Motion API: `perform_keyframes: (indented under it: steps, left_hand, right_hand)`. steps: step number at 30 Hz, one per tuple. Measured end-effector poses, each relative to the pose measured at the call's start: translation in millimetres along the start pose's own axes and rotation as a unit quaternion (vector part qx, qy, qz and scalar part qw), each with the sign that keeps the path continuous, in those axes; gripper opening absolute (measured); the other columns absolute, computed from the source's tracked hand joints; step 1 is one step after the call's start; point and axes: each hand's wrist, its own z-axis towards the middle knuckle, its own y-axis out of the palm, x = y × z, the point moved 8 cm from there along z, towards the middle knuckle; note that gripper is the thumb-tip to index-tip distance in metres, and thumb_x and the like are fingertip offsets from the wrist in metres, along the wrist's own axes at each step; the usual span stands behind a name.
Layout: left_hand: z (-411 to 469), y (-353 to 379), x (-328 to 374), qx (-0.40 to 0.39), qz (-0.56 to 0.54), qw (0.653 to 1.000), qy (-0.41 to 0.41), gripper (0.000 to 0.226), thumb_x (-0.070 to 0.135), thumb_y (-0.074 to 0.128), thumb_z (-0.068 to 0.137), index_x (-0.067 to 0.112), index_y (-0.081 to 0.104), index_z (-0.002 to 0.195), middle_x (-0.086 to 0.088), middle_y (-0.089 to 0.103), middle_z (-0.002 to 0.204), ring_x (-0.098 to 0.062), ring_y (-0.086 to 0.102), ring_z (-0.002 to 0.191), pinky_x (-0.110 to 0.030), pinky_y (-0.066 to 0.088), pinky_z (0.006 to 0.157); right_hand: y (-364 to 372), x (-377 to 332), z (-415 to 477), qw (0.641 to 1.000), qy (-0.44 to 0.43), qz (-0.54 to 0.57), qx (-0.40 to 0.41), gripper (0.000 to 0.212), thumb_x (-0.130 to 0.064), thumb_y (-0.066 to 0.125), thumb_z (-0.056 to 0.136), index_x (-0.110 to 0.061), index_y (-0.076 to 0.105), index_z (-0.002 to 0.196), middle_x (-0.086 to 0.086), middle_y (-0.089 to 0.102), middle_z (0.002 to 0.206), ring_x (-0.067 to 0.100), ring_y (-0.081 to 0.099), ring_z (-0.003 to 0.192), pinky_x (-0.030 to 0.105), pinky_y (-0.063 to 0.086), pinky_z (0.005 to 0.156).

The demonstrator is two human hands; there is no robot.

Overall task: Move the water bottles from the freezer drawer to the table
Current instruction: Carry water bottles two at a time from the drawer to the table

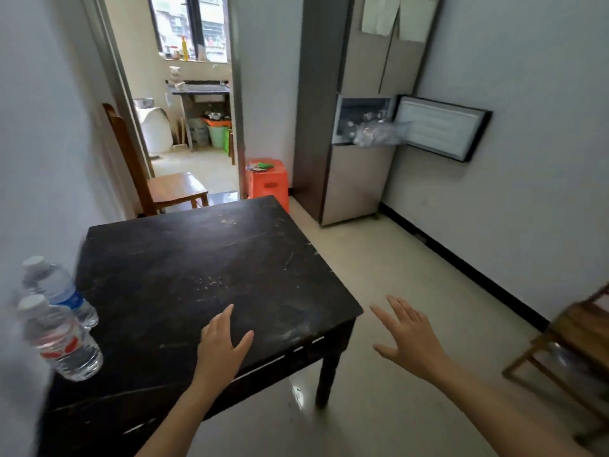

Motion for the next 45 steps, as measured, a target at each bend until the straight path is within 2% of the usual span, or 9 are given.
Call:
perform_keyframes:
  steps: [8, 15, 21, 23, 26, 31, 34, 40, 45]
  left_hand:
    - [-39.6, 62.7, 102.8, -0.077, -0.01, 0.991, 0.107, 0.065, 0.03, 0.058, 0.088, 0.013, 0.026, 0.143, -0.011, 0.035, 0.144, -0.029, 0.029, 0.132, -0.043, 0.03, 0.106]
    - [-152.5, 145.0, 206.4, -0.125, -0.007, 0.977, 0.173, 0.065, 0.028, 0.058, 0.088, 0.012, 0.026, 0.143, -0.012, 0.036, 0.143, -0.029, 0.03, 0.132, -0.042, 0.029, 0.107]
    - [-246.2, 205.1, 284.5, -0.158, -0.003, 0.957, 0.242, 0.065, 0.031, 0.056, 0.089, 0.011, 0.026, 0.142, -0.011, 0.034, 0.145, -0.027, 0.028, 0.135, -0.04, 0.024, 0.109]
    - [-265.1, 221.3, 307.7, -0.168, 0.008, 0.951, 0.26, 0.065, 0.033, 0.054, 0.09, 0.012, 0.024, 0.143, -0.01, 0.032, 0.146, -0.026, 0.027, 0.135, -0.038, 0.023, 0.109]
    - [-280.7, 240.4, 338.6, -0.175, 0.022, 0.942, 0.285, 0.065, 0.034, 0.054, 0.09, 0.013, 0.024, 0.143, -0.01, 0.033, 0.146, -0.026, 0.028, 0.133, -0.037, 0.024, 0.108]
    - [-285.7, 277.7, 389.1, -0.179, 0.032, 0.936, 0.3, 0.065, 0.033, 0.054, 0.09, 0.013, 0.024, 0.143, -0.01, 0.033, 0.145, -0.027, 0.027, 0.133, -0.038, 0.024, 0.108]
    - [-274.5, 310.6, 426.3, -0.174, 0.024, 0.934, 0.311, 0.064, 0.031, 0.056, 0.089, 0.012, 0.027, 0.142, -0.012, 0.036, 0.143, -0.029, 0.029, 0.131, -0.039, 0.025, 0.107]
    - [-236.4, 378.4, 494.0, -0.173, -0.01, 0.939, 0.296, 0.064, 0.03, 0.058, 0.088, 0.011, 0.029, 0.142, -0.013, 0.038, 0.142, -0.031, 0.03, 0.131, -0.042, 0.027, 0.107]
    - [-214.9, 433.6, 551.3, -0.184, -0.027, 0.936, 0.3, 0.064, 0.029, 0.056, 0.089, 0.009, 0.027, 0.142, -0.015, 0.036, 0.142, -0.031, 0.027, 0.133, -0.043, 0.025, 0.109]
  right_hand:
    - [-32.4, 84.1, -119.4, 0.994, 0.089, -0.052, 0.034, 0.095, -0.059, 0.082, 0.043, -0.024, 0.045, 0.123, 0.014, 0.063, 0.117, 0.031, 0.064, 0.102, 0.041, 0.055, 0.072]
    - [-46.7, 172.5, -285.3, 0.981, 0.175, -0.042, 0.071, 0.09, -0.056, 0.082, 0.048, -0.022, 0.048, 0.124, 0.017, 0.061, 0.12, 0.034, 0.062, 0.106, 0.042, 0.053, 0.078]
    - [-63.1, 236.8, -403.8, 0.97, 0.228, 0.004, 0.084, 0.079, -0.045, 0.07, 0.074, -0.02, 0.036, 0.14, 0.016, 0.028, 0.148, 0.034, 0.026, 0.138, 0.047, 0.028, 0.107]
    - [-71.5, 257.5, -428.7, 0.967, 0.239, -0.021, 0.088, 0.077, -0.049, 0.068, 0.074, -0.023, 0.035, 0.139, 0.015, 0.032, 0.147, 0.034, 0.03, 0.136, 0.048, 0.031, 0.105]
    - [-80.1, 289.2, -451.2, 0.959, 0.264, -0.051, 0.089, 0.068, -0.052, 0.064, 0.064, -0.019, 0.052, 0.123, 0.017, 0.057, 0.125, 0.035, 0.056, 0.115, 0.048, 0.049, 0.084]
    - [-94.6, 336.2, -465.5, 0.954, 0.263, -0.087, 0.116, 0.067, -0.049, 0.075, 0.057, -0.016, 0.061, 0.113, 0.016, 0.064, 0.114, 0.033, 0.063, 0.104, 0.045, 0.053, 0.076]
    - [-100.1, 379.7, -464.7, 0.951, 0.269, -0.083, 0.13, 0.067, -0.049, 0.07, 0.062, -0.017, 0.052, 0.118, 0.015, 0.063, 0.114, 0.033, 0.063, 0.105, 0.045, 0.052, 0.078]
    - [-111.5, 470.2, -446.2, 0.946, 0.3, -0.078, 0.098, 0.058, -0.053, 0.038, 0.074, -0.018, 0.046, 0.12, 0.013, 0.063, 0.116, 0.032, 0.062, 0.106, 0.046, 0.053, 0.079]
    - [-126.1, 542.4, -418.1, 0.946, 0.302, -0.065, 0.097, 0.062, -0.047, 0.052, 0.073, -0.014, 0.049, 0.126, 0.015, 0.057, 0.125, 0.035, 0.054, 0.117, 0.052, 0.043, 0.092]
